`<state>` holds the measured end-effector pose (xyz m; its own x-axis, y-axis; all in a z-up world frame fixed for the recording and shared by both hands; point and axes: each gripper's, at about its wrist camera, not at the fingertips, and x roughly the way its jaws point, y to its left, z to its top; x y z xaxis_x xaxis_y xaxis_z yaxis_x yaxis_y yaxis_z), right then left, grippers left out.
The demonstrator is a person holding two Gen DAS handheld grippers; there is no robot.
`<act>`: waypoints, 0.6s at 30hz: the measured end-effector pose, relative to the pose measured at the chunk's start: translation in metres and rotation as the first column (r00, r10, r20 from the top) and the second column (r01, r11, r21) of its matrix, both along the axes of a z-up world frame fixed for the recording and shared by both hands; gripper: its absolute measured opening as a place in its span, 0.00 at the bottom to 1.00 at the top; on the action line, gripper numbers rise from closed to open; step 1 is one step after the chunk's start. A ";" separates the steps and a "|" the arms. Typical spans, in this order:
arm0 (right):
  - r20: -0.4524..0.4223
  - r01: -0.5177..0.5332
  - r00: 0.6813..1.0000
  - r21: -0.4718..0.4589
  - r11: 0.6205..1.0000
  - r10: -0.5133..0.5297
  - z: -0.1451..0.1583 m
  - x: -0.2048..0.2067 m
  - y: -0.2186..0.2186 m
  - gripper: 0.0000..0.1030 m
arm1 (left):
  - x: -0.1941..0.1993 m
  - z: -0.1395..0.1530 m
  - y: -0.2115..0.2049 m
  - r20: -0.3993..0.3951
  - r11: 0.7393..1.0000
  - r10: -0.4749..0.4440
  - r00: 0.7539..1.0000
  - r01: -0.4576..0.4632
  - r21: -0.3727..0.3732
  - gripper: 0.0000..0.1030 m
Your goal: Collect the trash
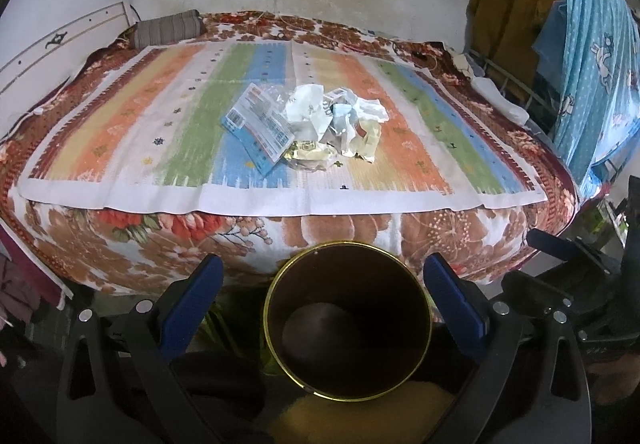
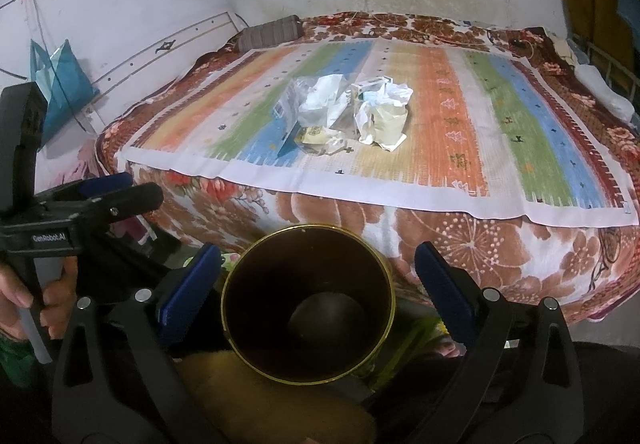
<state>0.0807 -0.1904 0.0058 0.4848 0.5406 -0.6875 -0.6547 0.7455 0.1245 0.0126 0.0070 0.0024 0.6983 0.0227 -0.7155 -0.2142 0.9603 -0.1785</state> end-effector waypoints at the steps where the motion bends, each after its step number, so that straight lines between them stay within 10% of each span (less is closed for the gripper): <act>1: -0.007 -0.002 1.000 0.004 1.000 0.002 -0.001 0.001 0.001 0.90 | 0.002 0.000 0.000 -0.001 1.000 0.001 1.000 -0.001 0.003 0.94; 18: -0.045 0.009 0.999 0.017 1.000 -0.008 0.012 0.035 0.010 0.90 | 0.030 0.002 0.006 -0.040 0.998 0.012 0.999 -0.010 0.055 0.94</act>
